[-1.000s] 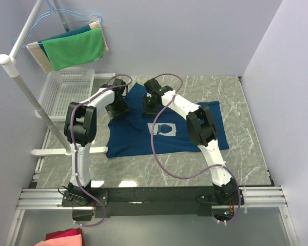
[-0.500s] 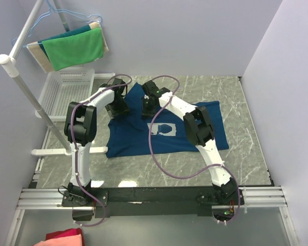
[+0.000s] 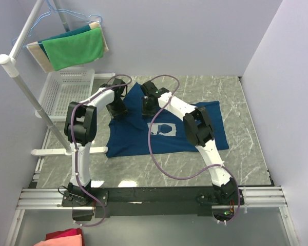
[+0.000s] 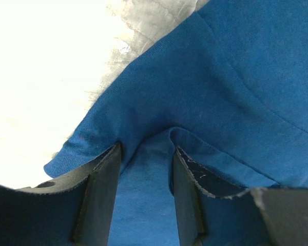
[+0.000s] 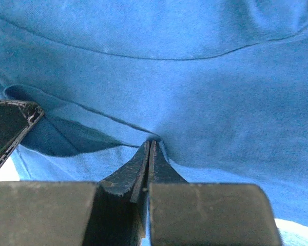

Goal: Fold and stack the t-shirts
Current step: Fold the tshirt

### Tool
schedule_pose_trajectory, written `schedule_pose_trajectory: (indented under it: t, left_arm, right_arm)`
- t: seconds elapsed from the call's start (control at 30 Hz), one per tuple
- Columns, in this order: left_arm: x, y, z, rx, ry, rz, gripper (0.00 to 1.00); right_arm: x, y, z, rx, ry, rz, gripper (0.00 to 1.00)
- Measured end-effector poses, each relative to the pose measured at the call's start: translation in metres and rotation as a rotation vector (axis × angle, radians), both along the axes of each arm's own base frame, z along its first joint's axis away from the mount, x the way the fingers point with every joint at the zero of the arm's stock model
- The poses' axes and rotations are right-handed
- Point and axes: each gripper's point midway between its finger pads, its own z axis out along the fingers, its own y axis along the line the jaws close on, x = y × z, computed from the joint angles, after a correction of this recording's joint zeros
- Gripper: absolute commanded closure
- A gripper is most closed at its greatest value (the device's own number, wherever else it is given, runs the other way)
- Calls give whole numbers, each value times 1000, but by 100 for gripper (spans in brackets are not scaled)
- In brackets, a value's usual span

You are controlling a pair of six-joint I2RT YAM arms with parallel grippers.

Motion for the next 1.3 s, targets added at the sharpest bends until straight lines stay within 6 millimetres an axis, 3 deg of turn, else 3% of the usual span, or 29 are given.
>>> schedule_pose_trajectory:
  t: [0.47, 0.7, 0.83, 0.93, 1.13, 1.3]
  left_arm:
    - [1, 3, 0, 16, -6, 11, 48]
    - [1, 4, 0, 25, -7, 21, 45]
    - [2, 5, 0, 28, -12, 29, 31]
    - [4, 5, 1, 27, -19, 30, 25]
    - [10, 7, 4, 39, -48, 34, 21]
    - [18, 10, 13, 50, -93, 40, 21]
  right_arm:
    - [8, -20, 5, -68, -52, -53, 100]
    - [13, -26, 17, -50, -80, -85, 100]
    - [15, -26, 19, -44, -85, -91, 82]
    - [16, -27, 20, -45, -88, -91, 73]
    - [19, -31, 22, -63, -105, -101, 68]
    - [21, -46, 42, -91, -150, -145, 65]
